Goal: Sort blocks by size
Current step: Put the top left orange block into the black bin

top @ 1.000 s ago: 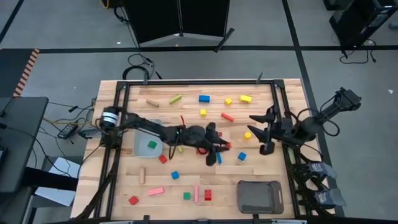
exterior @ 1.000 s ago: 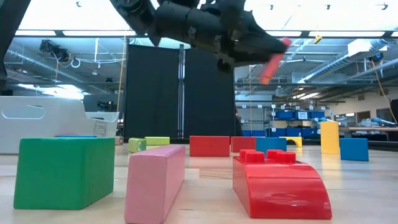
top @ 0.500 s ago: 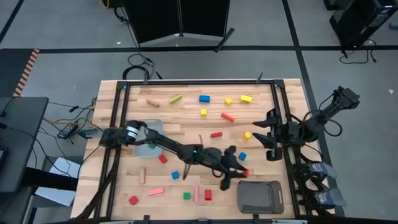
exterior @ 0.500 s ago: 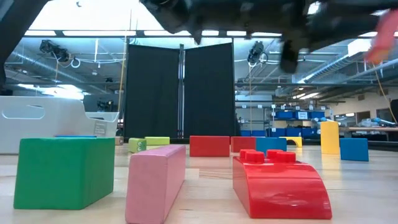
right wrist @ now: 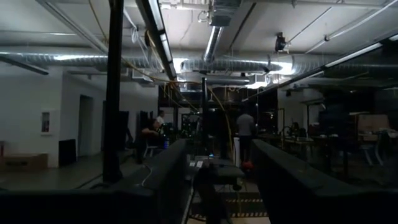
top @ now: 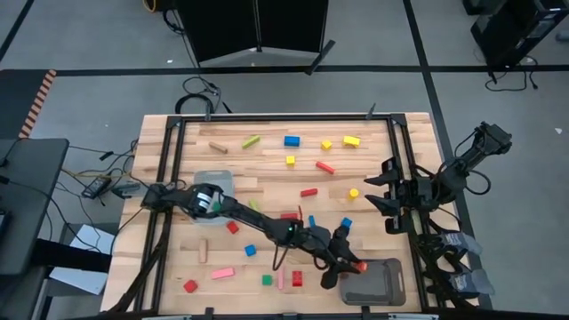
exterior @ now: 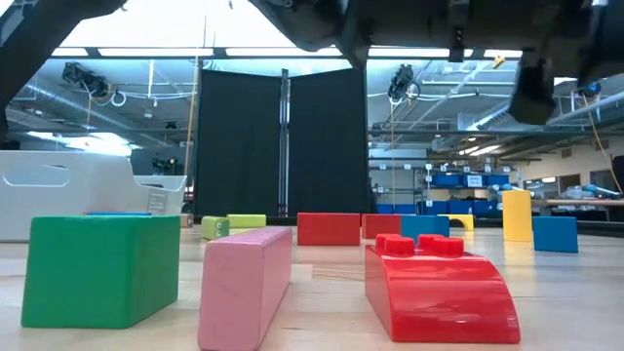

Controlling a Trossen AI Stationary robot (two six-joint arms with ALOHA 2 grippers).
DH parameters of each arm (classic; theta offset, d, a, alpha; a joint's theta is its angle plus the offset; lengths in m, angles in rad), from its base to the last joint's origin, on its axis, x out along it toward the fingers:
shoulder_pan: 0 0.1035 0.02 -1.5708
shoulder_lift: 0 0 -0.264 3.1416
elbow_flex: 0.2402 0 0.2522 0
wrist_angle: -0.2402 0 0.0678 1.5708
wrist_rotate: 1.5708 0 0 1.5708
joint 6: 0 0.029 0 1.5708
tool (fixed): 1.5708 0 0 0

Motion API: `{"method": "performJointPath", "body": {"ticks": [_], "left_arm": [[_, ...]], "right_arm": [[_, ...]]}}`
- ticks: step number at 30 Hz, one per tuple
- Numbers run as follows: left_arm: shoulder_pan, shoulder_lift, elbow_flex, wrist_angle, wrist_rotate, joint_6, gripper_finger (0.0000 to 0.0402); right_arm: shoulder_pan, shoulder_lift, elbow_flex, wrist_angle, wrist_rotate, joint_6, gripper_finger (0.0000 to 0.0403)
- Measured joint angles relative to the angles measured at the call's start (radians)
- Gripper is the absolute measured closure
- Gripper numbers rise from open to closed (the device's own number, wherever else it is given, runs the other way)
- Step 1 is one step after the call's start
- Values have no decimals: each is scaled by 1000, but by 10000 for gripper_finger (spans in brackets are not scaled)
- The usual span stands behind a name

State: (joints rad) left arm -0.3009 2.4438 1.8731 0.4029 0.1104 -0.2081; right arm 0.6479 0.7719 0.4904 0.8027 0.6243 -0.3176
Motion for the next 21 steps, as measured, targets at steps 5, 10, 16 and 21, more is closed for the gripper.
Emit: {"method": "performJointPath", "body": {"ticks": [5, 10, 16, 21], "left_arm": [[-7, 25, 54, -79, 0, 18, 302], [-10, 43, 105, -216, -49, 47, 302], [-13, 43, 110, -221, -56, 50, 301], [-15, 43, 110, -238, -55, 54, 246]], "right_arm": [[0, 0, 0, 1, 0, 0, 215], [0, 0, 0, 2, 0, 0, 211], [0, 0, 0, 4, 0, 0, 208], [0, 0, 0, 4, 0, -4, 211]]}}
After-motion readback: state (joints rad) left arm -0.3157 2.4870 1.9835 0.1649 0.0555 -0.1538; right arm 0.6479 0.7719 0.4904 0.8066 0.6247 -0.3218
